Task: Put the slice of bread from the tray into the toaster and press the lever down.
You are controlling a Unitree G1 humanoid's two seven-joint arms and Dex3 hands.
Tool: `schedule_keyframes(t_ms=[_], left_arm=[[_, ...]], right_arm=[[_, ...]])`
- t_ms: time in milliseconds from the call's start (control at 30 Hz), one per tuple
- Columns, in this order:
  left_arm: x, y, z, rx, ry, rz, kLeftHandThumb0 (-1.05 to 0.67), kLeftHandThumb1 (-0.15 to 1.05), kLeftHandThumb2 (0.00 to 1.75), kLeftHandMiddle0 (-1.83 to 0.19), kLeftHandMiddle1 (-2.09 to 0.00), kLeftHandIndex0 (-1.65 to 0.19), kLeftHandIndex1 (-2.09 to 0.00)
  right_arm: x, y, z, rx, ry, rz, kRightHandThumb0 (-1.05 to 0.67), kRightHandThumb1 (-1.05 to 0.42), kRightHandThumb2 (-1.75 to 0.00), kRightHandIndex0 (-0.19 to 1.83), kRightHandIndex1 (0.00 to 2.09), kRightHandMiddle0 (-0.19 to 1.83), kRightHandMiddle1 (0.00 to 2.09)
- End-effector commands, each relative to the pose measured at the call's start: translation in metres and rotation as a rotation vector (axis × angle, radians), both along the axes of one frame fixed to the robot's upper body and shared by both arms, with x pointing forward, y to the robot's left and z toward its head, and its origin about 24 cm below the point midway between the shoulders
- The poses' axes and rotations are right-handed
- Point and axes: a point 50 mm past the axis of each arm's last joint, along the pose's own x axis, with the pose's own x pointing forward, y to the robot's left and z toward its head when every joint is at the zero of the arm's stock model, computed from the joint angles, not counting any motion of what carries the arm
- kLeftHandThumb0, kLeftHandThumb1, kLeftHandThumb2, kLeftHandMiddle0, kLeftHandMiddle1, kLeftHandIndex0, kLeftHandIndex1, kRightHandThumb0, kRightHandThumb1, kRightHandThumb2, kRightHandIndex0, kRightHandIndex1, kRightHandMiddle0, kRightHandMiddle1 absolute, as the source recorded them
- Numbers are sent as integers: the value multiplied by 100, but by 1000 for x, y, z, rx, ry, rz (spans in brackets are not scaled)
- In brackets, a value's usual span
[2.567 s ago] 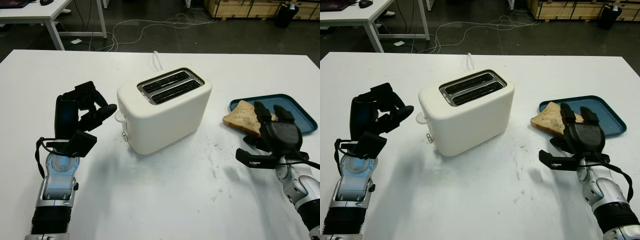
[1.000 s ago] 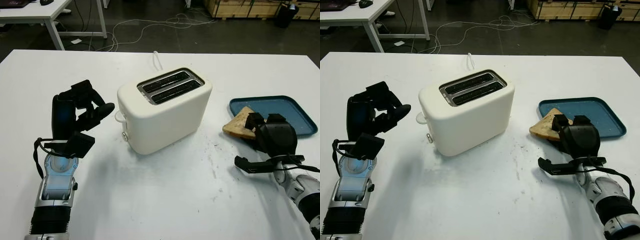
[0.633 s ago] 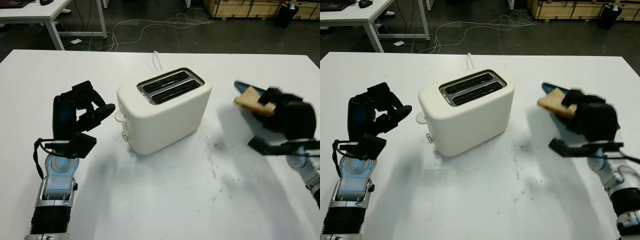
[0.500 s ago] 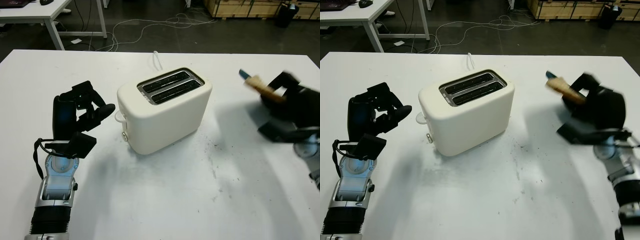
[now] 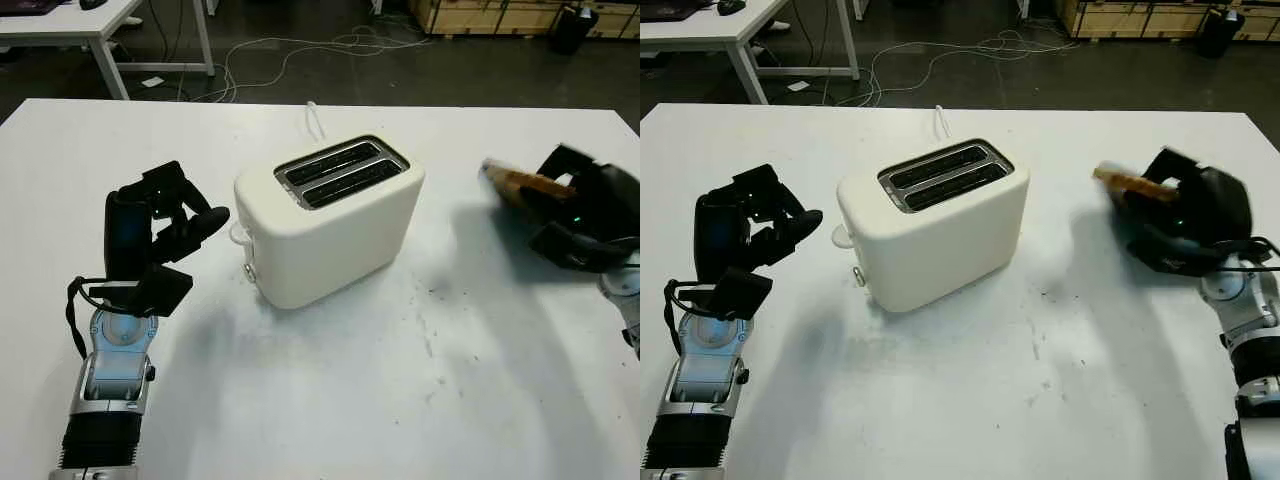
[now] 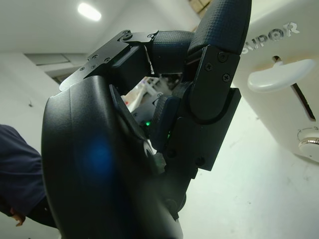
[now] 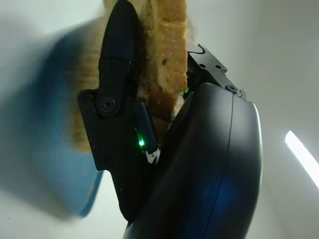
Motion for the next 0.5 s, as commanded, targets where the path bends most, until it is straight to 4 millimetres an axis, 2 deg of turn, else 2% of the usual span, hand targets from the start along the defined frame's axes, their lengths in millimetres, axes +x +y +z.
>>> schedule_keyframes(t_ms=[0, 200, 300, 467], left_arm=[[1, -1, 3, 4, -26, -2, -88, 92, 13, -124, -173, -101, -163], [1, -2, 4, -2, -26, 0, -88, 92, 14, -125, -173, -102, -162], [1, -2, 4, 1, -27, -2, -88, 92, 14, -124, -172, -102, -160], [1, -2, 4, 0, -24, 3, -88, 92, 14, -124, -171, -103, -160]], right_arm=[[-3, 10, -10, -11, 53, 60, -74, -92, -58, 132, 175, 70, 175], [-13, 35, -35, -57, 185, 183, -72, -92, -61, 142, 175, 71, 175], [-19, 42, -44, -50, 203, 224, -72, -92, -62, 141, 175, 69, 175], [-15, 35, -35, -50, 148, 190, -68, -92, -69, 145, 175, 66, 175]])
